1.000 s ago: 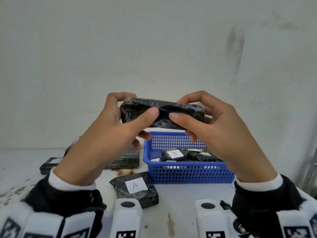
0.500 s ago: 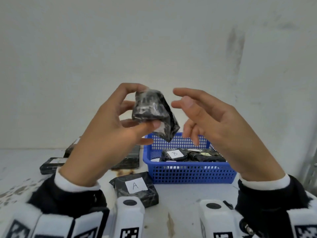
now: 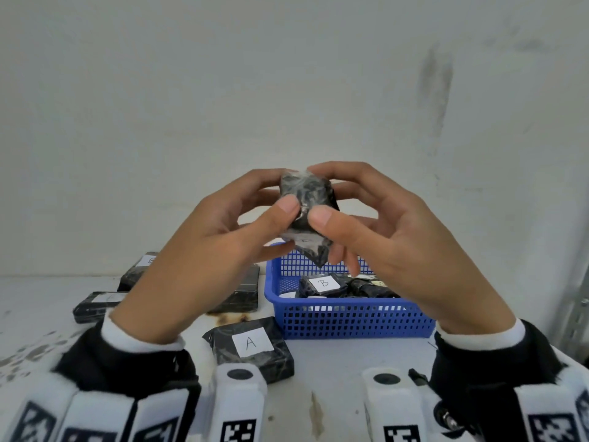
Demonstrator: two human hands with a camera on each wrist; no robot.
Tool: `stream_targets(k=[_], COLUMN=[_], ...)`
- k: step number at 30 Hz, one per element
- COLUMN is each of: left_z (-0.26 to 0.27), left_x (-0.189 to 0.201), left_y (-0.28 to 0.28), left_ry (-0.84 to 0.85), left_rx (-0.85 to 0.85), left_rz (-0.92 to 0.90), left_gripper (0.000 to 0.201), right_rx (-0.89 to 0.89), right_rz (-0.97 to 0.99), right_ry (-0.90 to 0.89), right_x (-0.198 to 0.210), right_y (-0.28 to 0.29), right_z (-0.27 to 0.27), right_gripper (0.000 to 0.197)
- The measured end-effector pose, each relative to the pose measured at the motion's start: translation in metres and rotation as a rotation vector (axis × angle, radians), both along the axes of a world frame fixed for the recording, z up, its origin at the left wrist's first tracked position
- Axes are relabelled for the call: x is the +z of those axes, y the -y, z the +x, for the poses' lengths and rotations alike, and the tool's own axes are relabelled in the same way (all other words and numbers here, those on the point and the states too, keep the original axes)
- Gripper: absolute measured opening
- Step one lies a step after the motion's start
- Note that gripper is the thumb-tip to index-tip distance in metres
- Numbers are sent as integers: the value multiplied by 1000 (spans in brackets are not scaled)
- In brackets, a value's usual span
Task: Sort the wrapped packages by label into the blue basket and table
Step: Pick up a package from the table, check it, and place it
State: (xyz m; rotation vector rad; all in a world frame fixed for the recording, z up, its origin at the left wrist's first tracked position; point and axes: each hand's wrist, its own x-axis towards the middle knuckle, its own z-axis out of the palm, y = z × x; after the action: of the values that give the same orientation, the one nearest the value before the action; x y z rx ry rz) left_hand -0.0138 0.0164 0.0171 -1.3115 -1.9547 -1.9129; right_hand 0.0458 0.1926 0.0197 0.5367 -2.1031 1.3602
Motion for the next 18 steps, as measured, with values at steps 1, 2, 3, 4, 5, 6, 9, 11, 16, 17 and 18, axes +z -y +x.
stream_targets(k=[1,2,3,4,5,6,9,11,16,17,18], left_z=[0,0,0,0,1,1,2,3,0,0,1], left_x=[0,-1,-1,-1,0,0,0,1,1,2,3], left_y=[-1,-2,-2,-3,-3,-3,-3,-3,1,3,4], left_ry=[-9,-18,-21,-21,-24,-31,-39,-24,74,106,147], left_rx=[1,5,10,15,23,31,63,86,269,283,254], left_rz=[-5,-5,-1,3,3,-2,3,3,-27,-45,-51], left_gripper=[38,37,36,34,32,31,28,27,41,47,50], right_rx=[-6,-14,-18,-19,-23,-28,-36,-35,3,12,15], right_rz=[5,13,20,22,16,7,17,20,27,25,30], right_ry=[-2,-4,-5,-7,-9,-11,-21,-39,-36,-42,-47], right_x=[0,-1,-1,-1,-1,-1,0,-1,0,1,1], right_y=[0,0,0,0,1,1,1,2,5,6,8], right_z=[0,-1,-2,-2,-2,-2,-3,-3,3,4,6], right_gripper=[41,38,34,31,29,27,22,19,11,8,8])
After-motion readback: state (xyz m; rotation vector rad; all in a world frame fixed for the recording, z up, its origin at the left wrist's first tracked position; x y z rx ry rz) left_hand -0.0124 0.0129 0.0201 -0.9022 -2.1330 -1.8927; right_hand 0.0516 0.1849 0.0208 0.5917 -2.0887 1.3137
